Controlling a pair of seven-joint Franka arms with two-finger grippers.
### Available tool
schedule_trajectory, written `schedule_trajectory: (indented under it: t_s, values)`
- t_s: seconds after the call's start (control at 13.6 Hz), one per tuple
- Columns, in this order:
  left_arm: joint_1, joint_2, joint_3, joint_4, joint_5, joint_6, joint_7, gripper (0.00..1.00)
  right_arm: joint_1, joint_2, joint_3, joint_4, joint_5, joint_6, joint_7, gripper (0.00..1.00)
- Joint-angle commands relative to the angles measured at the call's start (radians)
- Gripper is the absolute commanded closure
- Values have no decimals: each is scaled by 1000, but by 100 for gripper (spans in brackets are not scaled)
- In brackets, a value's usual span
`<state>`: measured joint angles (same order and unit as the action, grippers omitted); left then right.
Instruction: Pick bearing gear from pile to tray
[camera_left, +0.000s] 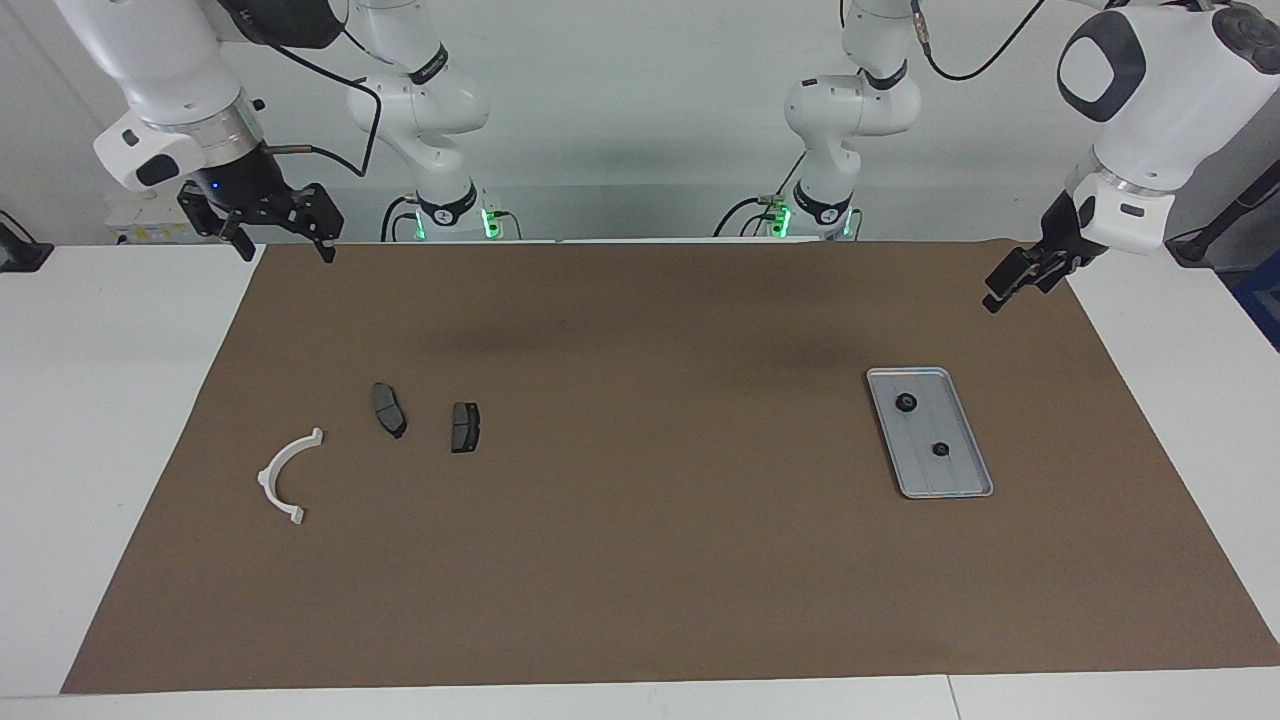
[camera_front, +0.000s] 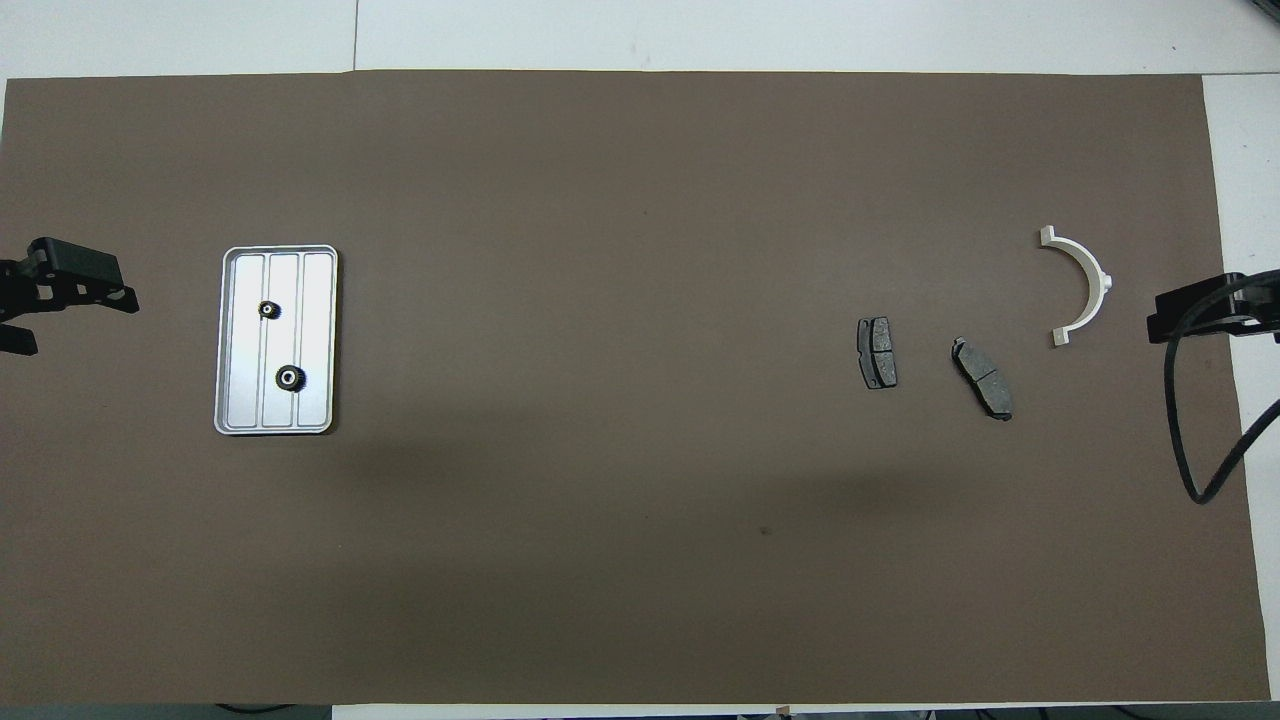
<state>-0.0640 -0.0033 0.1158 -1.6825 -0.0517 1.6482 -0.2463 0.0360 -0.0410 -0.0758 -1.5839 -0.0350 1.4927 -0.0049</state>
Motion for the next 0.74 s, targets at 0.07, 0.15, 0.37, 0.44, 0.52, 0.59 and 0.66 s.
schedule_trajectory:
  t_s: [0.07, 0.15, 0.37, 0.44, 0.52, 0.59, 0.66]
  values:
    - [50, -35, -38, -78, -4, 44, 55, 0, -10, -22, 2, -25, 4, 6, -14, 0]
    - [52, -34, -44, -88, -4, 73, 53, 0, -10, -22, 2, -25, 4, 8, -14, 0]
    - [82, -24, -103, -74, 3, 44, 53, 0, -11, -22, 2, -24, 4, 8, -15, 0]
    - [81, -29, -105, -78, 3, 48, 55, 0, -11, -22, 2, -24, 4, 8, -14, 0]
    - [81, -29, -102, -80, 3, 50, 55, 0, -11, -22, 2, -24, 4, 8, -14, 0]
    - [81, -30, -99, -80, 3, 45, 62, 0, -11, -22, 4, -25, 4, 6, -14, 0]
    - [76, -32, -97, -80, 3, 45, 68, 0, -10, -22, 4, -24, 4, 6, -14, 0]
